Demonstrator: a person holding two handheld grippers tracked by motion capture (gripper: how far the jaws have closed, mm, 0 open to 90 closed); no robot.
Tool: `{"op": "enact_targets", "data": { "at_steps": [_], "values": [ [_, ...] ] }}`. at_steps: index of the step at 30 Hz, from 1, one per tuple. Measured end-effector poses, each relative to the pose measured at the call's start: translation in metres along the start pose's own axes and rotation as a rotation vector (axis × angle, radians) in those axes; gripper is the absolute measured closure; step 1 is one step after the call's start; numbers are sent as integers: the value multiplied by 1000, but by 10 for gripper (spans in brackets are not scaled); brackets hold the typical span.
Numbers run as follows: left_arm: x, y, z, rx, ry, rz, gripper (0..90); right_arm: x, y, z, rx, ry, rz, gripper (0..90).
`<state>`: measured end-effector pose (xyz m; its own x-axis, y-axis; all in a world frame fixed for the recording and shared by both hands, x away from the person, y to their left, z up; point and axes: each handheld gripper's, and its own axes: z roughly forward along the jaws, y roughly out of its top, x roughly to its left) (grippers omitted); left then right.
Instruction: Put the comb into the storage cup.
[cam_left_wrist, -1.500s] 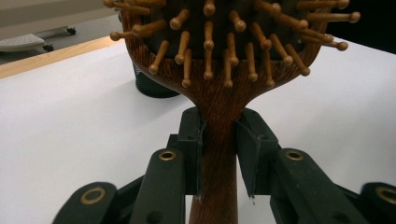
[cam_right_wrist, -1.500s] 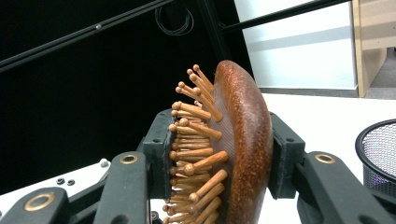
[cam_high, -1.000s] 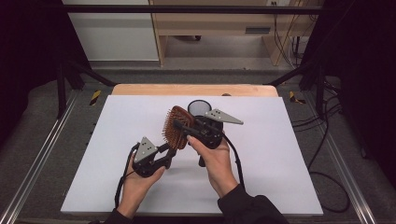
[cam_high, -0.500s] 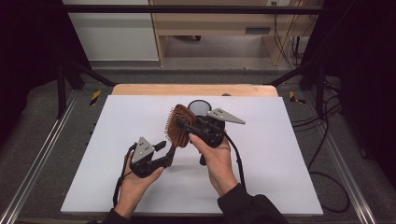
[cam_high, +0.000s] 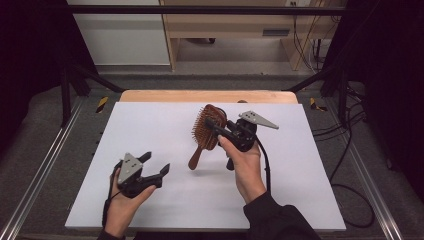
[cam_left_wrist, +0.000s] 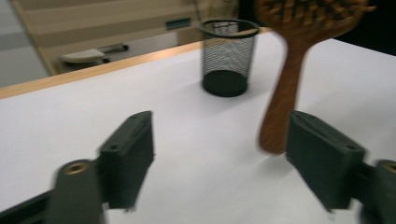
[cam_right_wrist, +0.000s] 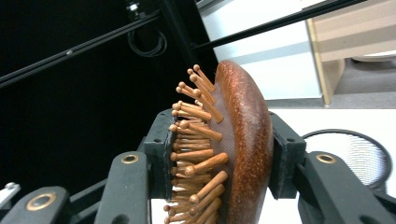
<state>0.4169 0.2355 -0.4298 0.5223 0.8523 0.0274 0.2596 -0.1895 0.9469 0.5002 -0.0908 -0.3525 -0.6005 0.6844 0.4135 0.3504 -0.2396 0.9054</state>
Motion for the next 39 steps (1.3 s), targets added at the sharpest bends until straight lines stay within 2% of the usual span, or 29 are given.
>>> {"op": "enact_targets", "data": {
  "at_steps": [3, 7, 9, 12, 15, 17, 26, 29, 33, 35, 39],
  "values": [
    [10, -12, -16, -13, 76, 20, 105, -5, 3, -1, -10, -13, -3, 524],
    [29, -17, -29, -59, 95, -52, 66, -11, 8, 0, -24, -24, -3, 524],
    [38, -16, -32, -88, 109, -69, 62, -13, 12, 0, -31, -31, -2, 523],
    [47, -16, -35, -115, 111, -60, 55, -15, 18, 1, -37, -39, -3, 523],
    [53, -14, -39, -149, 116, -13, 43, -16, 26, 2, -43, -42, -4, 523],
    [56, -15, -41, -167, 105, -36, 39, -15, 30, 3, -42, -40, -10, 523],
    [59, -20, -39, -147, 96, -50, 33, -8, 53, 11, -57, -23, -24, 523],
    [63, -22, -39, -131, 112, -63, 35, -6, 61, 17, -56, -33, -49, 522],
    [70, -24, -42, -139, 134, -92, 35, -7, 73, 27, -62, -31, -49, 522],
    [71, -24, -41, -137, 133, -101, 36, -7, 80, 32, -66, -36, -51, 522],
    [68, -24, -39, -131, 122, -84, 38, -10, 94, 42, -81, -41, -49, 522]
  ]
}}
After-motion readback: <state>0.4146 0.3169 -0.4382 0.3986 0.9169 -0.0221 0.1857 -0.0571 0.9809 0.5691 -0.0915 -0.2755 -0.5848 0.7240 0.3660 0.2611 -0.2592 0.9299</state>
